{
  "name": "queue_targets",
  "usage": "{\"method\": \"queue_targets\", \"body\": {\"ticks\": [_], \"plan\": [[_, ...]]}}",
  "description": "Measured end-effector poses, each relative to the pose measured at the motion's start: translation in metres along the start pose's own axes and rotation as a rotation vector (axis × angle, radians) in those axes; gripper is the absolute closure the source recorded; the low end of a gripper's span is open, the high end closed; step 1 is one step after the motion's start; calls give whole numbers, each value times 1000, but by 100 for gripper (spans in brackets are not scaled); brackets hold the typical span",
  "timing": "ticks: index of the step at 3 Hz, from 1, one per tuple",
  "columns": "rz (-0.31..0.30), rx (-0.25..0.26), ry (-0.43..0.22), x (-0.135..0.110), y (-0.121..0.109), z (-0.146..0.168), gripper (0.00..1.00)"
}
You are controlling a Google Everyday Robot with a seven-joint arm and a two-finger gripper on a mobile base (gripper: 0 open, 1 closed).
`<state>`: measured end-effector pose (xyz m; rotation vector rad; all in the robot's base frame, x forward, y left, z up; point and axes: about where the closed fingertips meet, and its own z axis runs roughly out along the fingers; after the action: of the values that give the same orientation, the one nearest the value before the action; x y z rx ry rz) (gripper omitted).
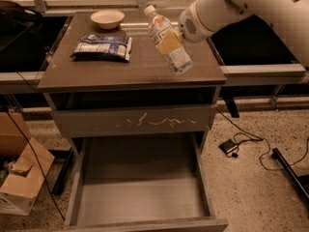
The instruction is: Pick blue plastic bottle from middle drawer and place on counter
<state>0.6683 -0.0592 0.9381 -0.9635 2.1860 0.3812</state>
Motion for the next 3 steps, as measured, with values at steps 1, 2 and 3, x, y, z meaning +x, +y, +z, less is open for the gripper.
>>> {"method": "queue_targets", "body": {"ticks": [1,2,3], "plan": [[-3,-13,0,-25,-15,24,82],[34,-29,6,-30,-33,56,59],[66,-38,31,-24,-52,86,36]]}}
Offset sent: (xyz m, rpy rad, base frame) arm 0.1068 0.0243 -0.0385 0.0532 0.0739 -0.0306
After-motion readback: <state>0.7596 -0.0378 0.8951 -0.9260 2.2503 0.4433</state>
